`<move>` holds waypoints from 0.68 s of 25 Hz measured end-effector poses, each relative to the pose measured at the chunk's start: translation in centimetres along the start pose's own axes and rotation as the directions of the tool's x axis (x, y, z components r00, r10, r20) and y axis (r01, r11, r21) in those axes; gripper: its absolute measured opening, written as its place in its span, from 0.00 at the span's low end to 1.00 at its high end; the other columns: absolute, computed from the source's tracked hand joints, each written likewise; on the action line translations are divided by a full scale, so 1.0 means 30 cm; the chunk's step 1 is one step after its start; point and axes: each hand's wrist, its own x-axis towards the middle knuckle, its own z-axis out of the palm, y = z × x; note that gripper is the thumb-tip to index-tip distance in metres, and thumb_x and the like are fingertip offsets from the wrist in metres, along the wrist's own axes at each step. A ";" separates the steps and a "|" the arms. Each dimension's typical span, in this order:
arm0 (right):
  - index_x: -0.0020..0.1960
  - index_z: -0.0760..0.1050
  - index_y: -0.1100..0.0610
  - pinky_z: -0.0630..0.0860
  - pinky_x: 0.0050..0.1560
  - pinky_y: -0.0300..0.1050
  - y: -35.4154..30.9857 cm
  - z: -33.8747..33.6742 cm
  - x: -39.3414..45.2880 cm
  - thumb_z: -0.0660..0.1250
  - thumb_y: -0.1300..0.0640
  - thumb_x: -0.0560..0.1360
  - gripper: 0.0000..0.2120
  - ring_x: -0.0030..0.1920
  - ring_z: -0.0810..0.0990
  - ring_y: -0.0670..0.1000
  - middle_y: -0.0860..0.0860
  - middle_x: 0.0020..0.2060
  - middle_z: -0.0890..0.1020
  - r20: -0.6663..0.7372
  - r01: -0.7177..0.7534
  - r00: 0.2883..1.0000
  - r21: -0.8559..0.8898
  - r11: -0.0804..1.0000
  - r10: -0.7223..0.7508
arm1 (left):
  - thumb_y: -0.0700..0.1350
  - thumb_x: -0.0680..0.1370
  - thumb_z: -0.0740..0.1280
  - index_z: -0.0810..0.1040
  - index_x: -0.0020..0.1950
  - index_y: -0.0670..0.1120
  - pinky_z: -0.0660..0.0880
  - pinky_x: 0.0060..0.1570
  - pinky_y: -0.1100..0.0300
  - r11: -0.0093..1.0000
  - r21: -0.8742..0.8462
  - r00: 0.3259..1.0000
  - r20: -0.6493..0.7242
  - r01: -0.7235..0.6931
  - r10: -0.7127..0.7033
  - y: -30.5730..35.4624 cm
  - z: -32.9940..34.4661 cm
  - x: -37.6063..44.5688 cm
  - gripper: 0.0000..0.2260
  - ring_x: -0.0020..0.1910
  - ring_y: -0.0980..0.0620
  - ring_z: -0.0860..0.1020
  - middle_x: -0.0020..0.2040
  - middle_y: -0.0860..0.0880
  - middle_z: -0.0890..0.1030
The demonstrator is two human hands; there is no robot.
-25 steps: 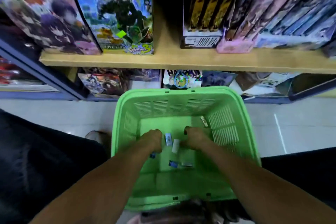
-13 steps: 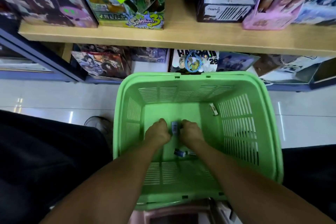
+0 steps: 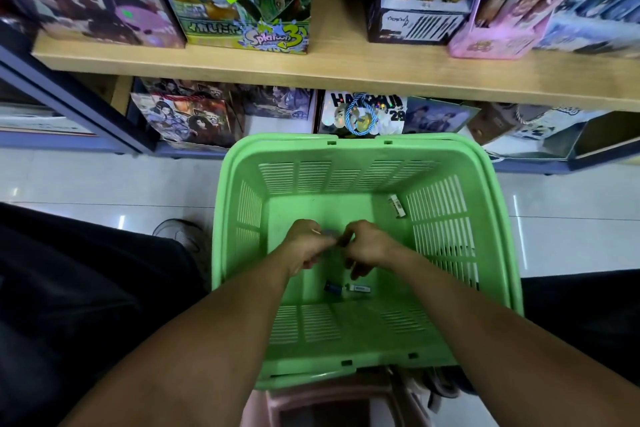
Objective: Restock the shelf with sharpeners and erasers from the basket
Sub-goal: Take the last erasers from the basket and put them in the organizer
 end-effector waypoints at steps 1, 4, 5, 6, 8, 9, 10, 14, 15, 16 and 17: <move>0.58 0.75 0.59 0.81 0.41 0.47 0.029 0.004 -0.004 0.70 0.58 0.76 0.12 0.44 0.85 0.56 0.58 0.48 0.83 0.012 0.005 1.000 -0.288 0.958 -0.002 | 0.45 0.69 0.77 0.78 0.41 0.45 0.73 0.32 0.59 0.966 0.218 0.990 0.059 -0.139 0.129 -0.011 0.001 0.002 0.10 0.35 0.48 0.76 0.37 0.45 0.79; 0.60 0.76 0.53 0.77 0.51 0.47 0.111 0.059 -0.016 0.70 0.49 0.75 0.16 0.54 0.81 0.55 0.53 0.55 0.81 0.042 0.061 0.998 -0.748 0.661 -0.045 | 0.45 0.68 0.76 0.79 0.48 0.48 0.77 0.46 0.55 0.638 0.671 0.924 0.313 -0.379 0.220 -0.048 0.055 -0.028 0.11 0.47 0.46 0.80 0.47 0.47 0.83; 0.61 0.75 0.53 0.77 0.53 0.48 0.131 0.073 -0.013 0.69 0.49 0.76 0.16 0.56 0.81 0.55 0.54 0.56 0.81 0.031 0.053 0.998 -0.764 0.643 -0.046 | 0.44 0.71 0.74 0.79 0.51 0.49 0.76 0.46 0.56 0.527 0.752 0.918 0.339 -0.395 0.204 -0.056 0.078 -0.036 0.11 0.49 0.45 0.80 0.50 0.47 0.82; 0.61 0.75 0.54 0.76 0.54 0.48 0.146 0.079 -0.004 0.68 0.49 0.76 0.16 0.57 0.80 0.56 0.55 0.58 0.80 0.012 0.044 0.998 -0.768 0.639 -0.054 | 0.43 0.73 0.72 0.79 0.52 0.48 0.73 0.45 0.56 0.408 0.818 0.914 0.350 -0.405 0.205 -0.062 0.098 -0.040 0.09 0.50 0.43 0.81 0.51 0.45 0.82; 0.61 0.75 0.56 0.75 0.56 0.49 0.160 0.075 0.016 0.67 0.51 0.78 0.15 0.59 0.79 0.57 0.57 0.59 0.79 -0.016 0.032 0.998 -0.750 0.660 -0.067 | 0.41 0.76 0.69 0.81 0.53 0.44 0.72 0.44 0.54 0.250 0.885 0.914 0.347 -0.394 0.210 -0.079 0.131 -0.034 0.07 0.52 0.41 0.81 0.53 0.42 0.82; 0.61 0.75 0.57 0.75 0.56 0.49 0.161 0.071 0.019 0.66 0.52 0.78 0.14 0.58 0.79 0.57 0.57 0.59 0.79 -0.022 0.032 0.997 -0.734 0.678 -0.071 | 0.41 0.77 0.69 0.81 0.54 0.43 0.73 0.46 0.53 0.205 0.900 0.915 0.344 -0.385 0.210 -0.087 0.140 -0.030 0.08 0.52 0.41 0.81 0.53 0.41 0.82; 0.60 0.76 0.57 0.75 0.55 0.48 0.162 0.066 0.026 0.66 0.52 0.78 0.14 0.58 0.79 0.57 0.57 0.58 0.79 -0.038 0.022 0.997 -0.700 0.714 -0.068 | 0.41 0.77 0.69 0.81 0.55 0.43 0.74 0.47 0.52 0.183 0.907 0.917 0.343 -0.380 0.203 -0.088 0.144 -0.027 0.08 0.53 0.40 0.81 0.54 0.40 0.81; 0.56 0.77 0.59 0.78 0.48 0.46 0.158 0.005 0.055 0.66 0.52 0.78 0.12 0.48 0.81 0.55 0.57 0.51 0.81 -0.334 -0.124 0.942 -0.459 0.880 -0.041 | 0.44 0.77 0.70 0.81 0.57 0.43 0.75 0.51 0.53 0.222 0.911 0.934 0.317 -0.348 0.164 -0.091 0.142 -0.014 0.10 0.55 0.40 0.81 0.57 0.40 0.81; 0.55 0.78 0.60 0.79 0.46 0.44 0.156 -0.020 0.062 0.66 0.54 0.79 0.10 0.44 0.81 0.53 0.56 0.51 0.81 -0.442 -0.157 0.896 -0.409 0.899 -0.044 | 0.45 0.77 0.70 0.81 0.56 0.44 0.75 0.51 0.54 0.224 0.911 0.935 0.316 -0.346 0.161 -0.090 0.140 -0.013 0.10 0.55 0.41 0.80 0.57 0.41 0.81; 0.54 0.78 0.60 0.79 0.45 0.40 0.158 -0.041 0.069 0.66 0.57 0.79 0.08 0.41 0.79 0.51 0.55 0.53 0.80 -0.529 -0.173 0.846 -0.377 0.910 -0.058 | 0.45 0.77 0.70 0.81 0.57 0.44 0.75 0.52 0.53 0.207 0.911 0.930 0.326 -0.357 0.168 -0.092 0.141 -0.010 0.10 0.56 0.41 0.80 0.57 0.41 0.82; 0.53 0.79 0.60 0.78 0.45 0.38 0.155 -0.058 0.075 0.67 0.59 0.79 0.06 0.42 0.78 0.50 0.56 0.57 0.78 -0.588 -0.169 0.804 -0.366 0.915 -0.087 | 0.44 0.77 0.70 0.81 0.57 0.43 0.75 0.52 0.53 0.176 0.911 0.923 0.342 -0.372 0.178 -0.094 0.144 -0.008 0.10 0.56 0.41 0.80 0.57 0.41 0.81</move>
